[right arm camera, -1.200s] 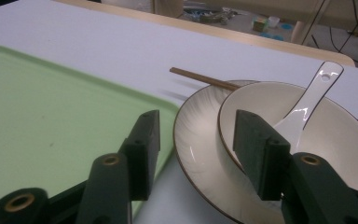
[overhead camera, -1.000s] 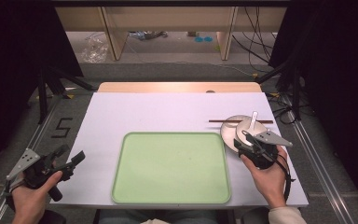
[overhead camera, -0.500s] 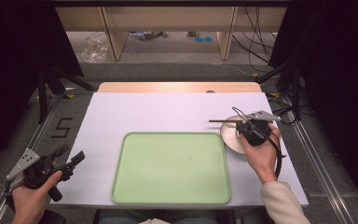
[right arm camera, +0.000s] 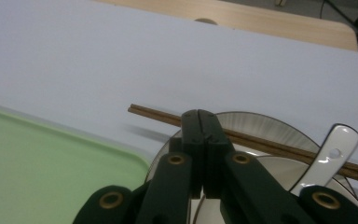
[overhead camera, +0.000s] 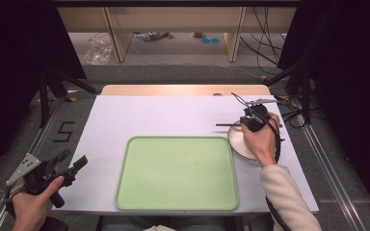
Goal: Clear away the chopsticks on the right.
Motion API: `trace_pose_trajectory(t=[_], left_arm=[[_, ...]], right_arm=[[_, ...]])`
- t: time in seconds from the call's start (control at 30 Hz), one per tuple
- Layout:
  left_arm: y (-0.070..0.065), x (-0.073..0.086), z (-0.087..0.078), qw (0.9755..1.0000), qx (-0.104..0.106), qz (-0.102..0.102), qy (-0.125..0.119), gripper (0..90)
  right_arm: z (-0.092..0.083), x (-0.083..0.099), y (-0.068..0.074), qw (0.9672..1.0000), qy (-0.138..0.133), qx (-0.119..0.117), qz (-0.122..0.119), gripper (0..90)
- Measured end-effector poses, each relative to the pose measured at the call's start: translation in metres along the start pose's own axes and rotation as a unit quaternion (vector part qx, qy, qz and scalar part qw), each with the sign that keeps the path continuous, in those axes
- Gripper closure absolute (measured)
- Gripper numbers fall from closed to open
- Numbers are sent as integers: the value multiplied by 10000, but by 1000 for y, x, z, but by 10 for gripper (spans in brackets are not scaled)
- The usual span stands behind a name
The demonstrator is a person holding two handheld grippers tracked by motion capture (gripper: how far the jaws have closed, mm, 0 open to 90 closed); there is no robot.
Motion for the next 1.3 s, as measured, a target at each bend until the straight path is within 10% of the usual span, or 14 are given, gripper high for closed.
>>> trace_pose_trajectory(t=[0.53, 1.17, 1.3], left_arm=[[1, 1, 0, 10000, -19, -31, 28, 225], [1, 1, 0, 10000, -14, -47, 24, 224], [1, 1, 0, 10000, -7, -61, 21, 225]], right_arm=[[52, -14, -19, 9938, 998, 188, 451, 900], [82, -13, -31, 9871, 1523, 364, 327, 900], [83, -11, -27, 9849, 1575, 388, 607, 900]])
Point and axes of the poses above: each handheld gripper's, and its own axes: z roughly forward along the jaws, x roughly out of its underside, y roughly to its left, the point moved 6 cm from there along z, roughly forward along the jaws, and after that the axes turned 15 degrees about -x, right-handed, at the moved point
